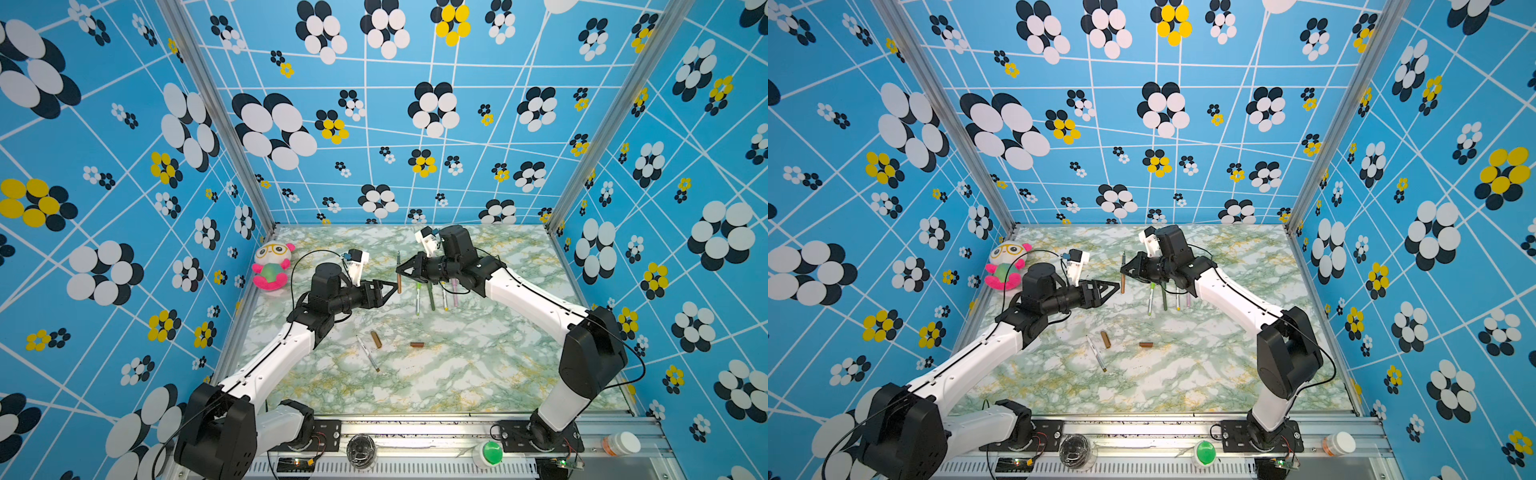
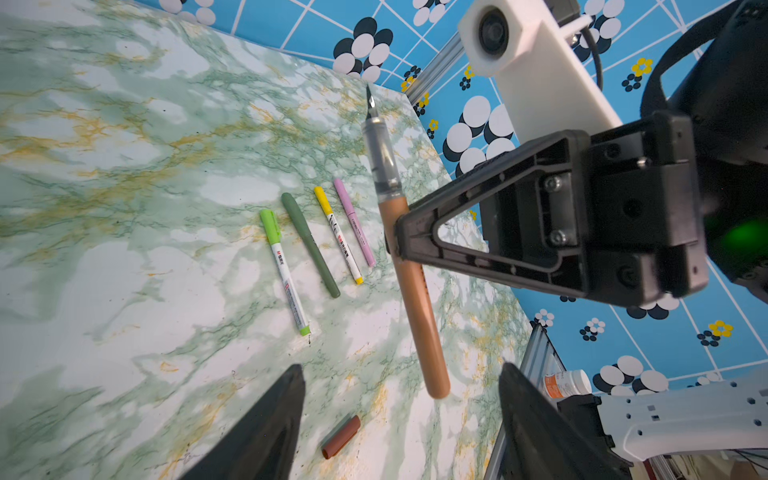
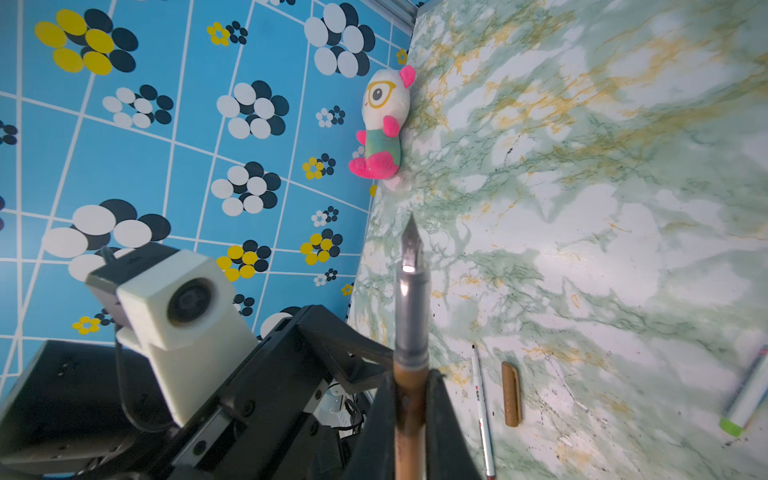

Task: Insert the pens into the pen caps
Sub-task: 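Lift the wooden pen nib-up with the right gripper toward the left gripper, then close the left gripper on the wooden pen while the right releases it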

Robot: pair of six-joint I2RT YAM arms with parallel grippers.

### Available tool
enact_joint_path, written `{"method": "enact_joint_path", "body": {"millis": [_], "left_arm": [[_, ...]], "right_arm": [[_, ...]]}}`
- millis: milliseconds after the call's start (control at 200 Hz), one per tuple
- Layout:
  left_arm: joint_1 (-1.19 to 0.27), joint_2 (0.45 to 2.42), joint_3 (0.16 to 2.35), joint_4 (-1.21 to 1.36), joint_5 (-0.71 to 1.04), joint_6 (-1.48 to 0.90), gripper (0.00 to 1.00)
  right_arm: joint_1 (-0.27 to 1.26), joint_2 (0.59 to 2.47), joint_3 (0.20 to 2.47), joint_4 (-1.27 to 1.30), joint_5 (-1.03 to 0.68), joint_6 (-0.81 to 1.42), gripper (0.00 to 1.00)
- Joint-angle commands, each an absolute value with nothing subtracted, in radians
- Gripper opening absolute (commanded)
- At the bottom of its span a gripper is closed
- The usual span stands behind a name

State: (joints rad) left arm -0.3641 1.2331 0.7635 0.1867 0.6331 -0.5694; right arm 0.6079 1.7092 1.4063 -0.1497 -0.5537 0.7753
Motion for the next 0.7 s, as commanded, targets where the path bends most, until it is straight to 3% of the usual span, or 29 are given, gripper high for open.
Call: {"method": "enact_joint_path", "body": {"millis": [0, 410, 485, 695], "left_arm": [[-0.382, 1.275, 0.81, 0.234, 0.655, -0.588, 0.7], [-0.407, 1.361, 0.848, 0.305, 0.634, -0.649, 0.44], [-0.41, 1.364, 0.85, 0.305, 0.632, -0.652, 0.33], [-0.41, 1.354, 0.842, 0.296, 0.62, -0.653, 0.18]], "right_arm": [[0.61, 1.664, 1.388, -0.102, -0.595, 0.794, 0.02], [0.629, 1.655, 1.36, -0.072, -0.606, 0.797, 0.02], [0.629, 1.656, 1.359, -0.075, -0.602, 0.793, 0.02], [0.628, 1.657, 1.368, -0.084, -0.593, 0.784, 0.01]]}}
